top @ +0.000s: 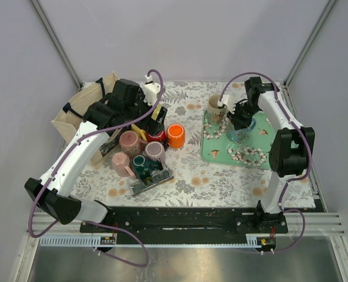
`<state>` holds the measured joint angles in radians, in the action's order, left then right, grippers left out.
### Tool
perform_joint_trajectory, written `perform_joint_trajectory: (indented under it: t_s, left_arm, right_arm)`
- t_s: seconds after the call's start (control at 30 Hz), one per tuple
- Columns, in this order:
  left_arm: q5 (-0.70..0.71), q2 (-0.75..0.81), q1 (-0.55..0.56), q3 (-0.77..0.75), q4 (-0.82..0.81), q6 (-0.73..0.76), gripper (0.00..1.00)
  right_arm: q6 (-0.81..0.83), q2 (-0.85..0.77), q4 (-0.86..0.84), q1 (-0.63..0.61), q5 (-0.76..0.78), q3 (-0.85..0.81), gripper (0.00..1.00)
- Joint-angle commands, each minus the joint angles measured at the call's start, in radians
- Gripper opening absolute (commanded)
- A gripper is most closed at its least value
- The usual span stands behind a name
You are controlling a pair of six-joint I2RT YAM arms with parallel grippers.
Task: Turn the mug right side up
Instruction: Place the cup on the tray.
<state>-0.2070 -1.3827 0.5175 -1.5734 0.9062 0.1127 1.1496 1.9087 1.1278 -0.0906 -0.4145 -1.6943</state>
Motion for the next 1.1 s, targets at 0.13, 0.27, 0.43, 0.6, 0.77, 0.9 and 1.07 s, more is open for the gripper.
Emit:
perform_joint_trajectory:
  t_s: [0.13,0.27,0.43,0.6,0.77,0.9,1.07]
  left_arm:
    - [-0.046,0.013,-0.005,-0.037,-0.043,-0.002,0.92]
    - [-0.045,0.025,-0.004,-0.022,-0.043,0.002,0.92]
    - [-0.052,0.027,-0.005,-0.017,-0.036,0.002,0.92]
    - [-0.054,0.019,-0.005,-0.022,-0.038,0.004,0.92]
    - [-0.057,0.008,-0.005,-0.03,-0.04,0.001,0.92]
    - [-0.054,0.013,-0.007,-0.03,-0.039,0.002,0.92]
    - [-0.043,0.02,-0.005,-0.016,-0.035,0.007,0.93]
  right_arm:
    - [-0.093,-0.06,0.036,0.012,-0.035,-0.071,0.59]
    - [-0.434,-0.02,0.001,0.009,-0.046,-0.134,0.6]
    - [-0.677,-0.007,-0.071,-0.004,0.012,-0.091,0.59]
    - [-0.686,-0.011,-0.106,-0.018,0.065,-0.036,0.59]
    - [-0.644,0.021,-0.125,-0.021,0.101,-0.03,0.53]
    - [-0.55,0.027,-0.123,-0.021,0.115,-0.024,0.32]
    - [-0.323,-0.026,-0.123,-0.018,0.076,0.008,0.1]
